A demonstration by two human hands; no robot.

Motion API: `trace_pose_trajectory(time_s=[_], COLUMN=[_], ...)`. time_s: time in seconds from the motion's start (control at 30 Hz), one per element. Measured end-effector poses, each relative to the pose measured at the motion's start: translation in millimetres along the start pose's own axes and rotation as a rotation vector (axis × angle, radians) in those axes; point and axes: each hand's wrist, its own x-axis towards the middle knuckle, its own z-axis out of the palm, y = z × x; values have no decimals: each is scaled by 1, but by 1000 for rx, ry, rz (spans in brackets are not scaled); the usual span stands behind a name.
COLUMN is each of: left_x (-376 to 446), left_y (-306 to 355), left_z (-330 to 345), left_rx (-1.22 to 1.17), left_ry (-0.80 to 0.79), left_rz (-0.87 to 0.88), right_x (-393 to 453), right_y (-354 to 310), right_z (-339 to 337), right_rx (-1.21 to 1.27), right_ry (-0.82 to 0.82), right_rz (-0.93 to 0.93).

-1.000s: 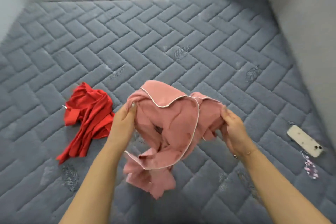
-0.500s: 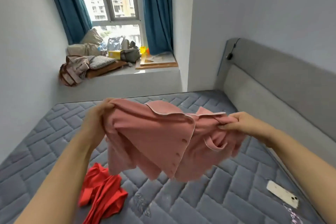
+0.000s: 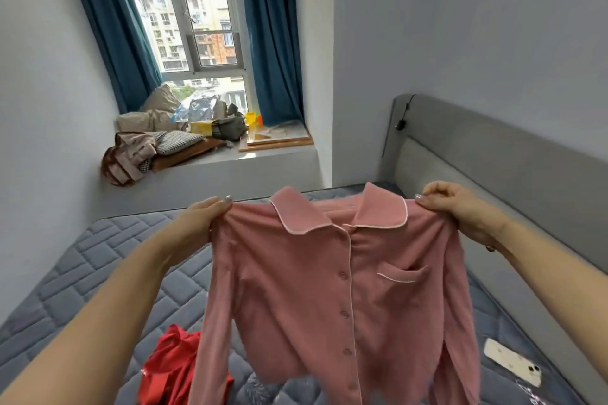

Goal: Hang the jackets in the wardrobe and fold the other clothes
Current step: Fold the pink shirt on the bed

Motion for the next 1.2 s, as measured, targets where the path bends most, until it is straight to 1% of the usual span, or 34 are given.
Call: trace_pose_trajectory(time_s=[0.07,0.17,0.2,0.23,0.3,0.33,0.37,0.4,0.53,0.63,0.73,0.8,0.87,0.97,1.07,1.2], left_x=[12,28,35,39,51,59,67,79,140,177,201,211,214,203,188,165], left_y=[-7,-13,-15,-15,-19,-22,-25,-28,-28,-8,15,26,28,3,-55,-162], left_z=[9,30,35,40,53,61,71,83,142,196,229,234,227,202,163,114], left_rx=[-38,117,205,297,444,485,507,509,348,172,66,85,206,448,636,728], left_ry=[-8,-6,-36,-124,-396,-493,-525,-495,-209,-93,43,76,55,-68,-158,-199], left_rz=[-62,-139,-155,-178,-242,-259,-259,-249,-154,-21,101,186,260,274,192,155], right_x=[2,4,4,4,6,9,12,18,46,71,87,89,84,61,33,-6], right_y=[7,15,16,16,20,26,33,41,64,61,45,36,35,58,106,204], right_z=[-8,-22,-29,-35,-51,-60,-69,-78,-110,-136,-156,-160,-149,-114,-65,0], right_rx=[-171,-335,-394,-457,-581,-628,-648,-639,-438,-453,-335,-266,-202,-128,-221,-381], right_ry=[-46,-59,-98,-175,-357,-389,-363,-295,121,414,571,640,653,582,459,259], right_rz=[5,24,31,73,205,254,272,265,136,6,-132,-207,-251,-192,-46,213])
